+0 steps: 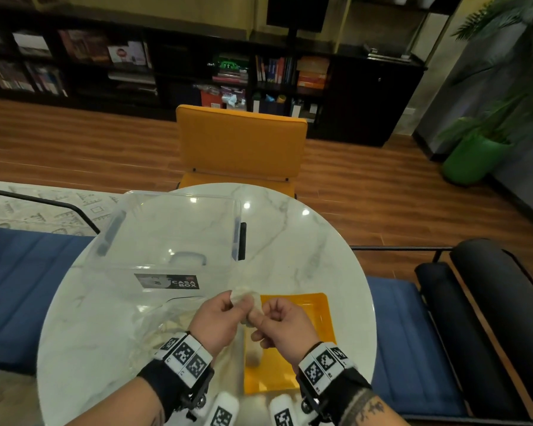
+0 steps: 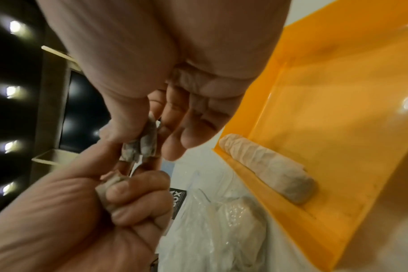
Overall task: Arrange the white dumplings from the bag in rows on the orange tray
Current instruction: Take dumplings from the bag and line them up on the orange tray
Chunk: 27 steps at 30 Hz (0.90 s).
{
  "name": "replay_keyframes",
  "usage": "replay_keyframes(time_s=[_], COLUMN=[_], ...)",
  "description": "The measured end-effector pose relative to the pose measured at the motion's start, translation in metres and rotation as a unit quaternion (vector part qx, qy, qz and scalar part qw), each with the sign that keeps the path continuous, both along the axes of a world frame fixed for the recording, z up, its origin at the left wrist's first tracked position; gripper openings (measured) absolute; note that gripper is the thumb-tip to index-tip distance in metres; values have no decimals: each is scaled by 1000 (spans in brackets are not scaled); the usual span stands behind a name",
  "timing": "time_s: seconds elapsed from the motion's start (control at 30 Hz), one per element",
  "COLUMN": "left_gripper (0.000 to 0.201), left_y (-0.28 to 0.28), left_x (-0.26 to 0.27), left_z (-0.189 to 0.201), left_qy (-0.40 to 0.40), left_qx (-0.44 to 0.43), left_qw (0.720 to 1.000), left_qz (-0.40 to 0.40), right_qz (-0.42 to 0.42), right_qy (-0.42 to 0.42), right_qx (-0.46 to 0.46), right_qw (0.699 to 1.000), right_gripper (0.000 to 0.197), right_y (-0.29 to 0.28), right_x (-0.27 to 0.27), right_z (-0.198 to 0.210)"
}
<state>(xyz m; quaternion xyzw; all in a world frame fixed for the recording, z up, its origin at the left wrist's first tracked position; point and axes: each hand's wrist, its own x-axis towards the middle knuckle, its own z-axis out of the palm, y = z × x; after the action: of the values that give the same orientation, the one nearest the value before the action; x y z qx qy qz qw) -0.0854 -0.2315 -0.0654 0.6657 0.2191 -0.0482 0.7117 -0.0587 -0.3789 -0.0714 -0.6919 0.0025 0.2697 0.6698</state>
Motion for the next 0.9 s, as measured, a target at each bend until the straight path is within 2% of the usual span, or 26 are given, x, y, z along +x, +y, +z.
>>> replay_keyframes(time_s=[0.07,0.2,0.37,0.5,0.57,0.63,0.8,0.9], left_gripper=[12,14,13,11,8,2,35,19], left_y=[1,10,14,23,30,36,49,46], left_x=[-2,-6,-10,-11,-13,-16,-24,-26], left_z=[-1,-7,-11,-19,-25,-33,-49,-43], left_qy=[-12,-43,-46,-27,-12,9,50,54], left_qx=[24,149,155,197,219,221,214,223], left_qw=[1000,985,981,973,970,971,973,972], left_qz=[-10,-72,-106,-117,-106,-93,-67,-45], right_qz=[17,7,42,50,57,104,245,294], right_qy=[-22,-95,-109,-125,-141,-145,-89,-55], right_qx=[-29,-74,-85,-154,-210,-271,-381,-404], right_qw=[999,993,990,979,966,946,887,865], right_gripper=[21,8,9,8,7,7,3,8], right_y=[-3,-10,-6,-13,-20,-25,-25,-18], right_x=[0,8,17,26,28,26,14,7], right_z=[1,2,0,-4,-11,-20,-45,-56])
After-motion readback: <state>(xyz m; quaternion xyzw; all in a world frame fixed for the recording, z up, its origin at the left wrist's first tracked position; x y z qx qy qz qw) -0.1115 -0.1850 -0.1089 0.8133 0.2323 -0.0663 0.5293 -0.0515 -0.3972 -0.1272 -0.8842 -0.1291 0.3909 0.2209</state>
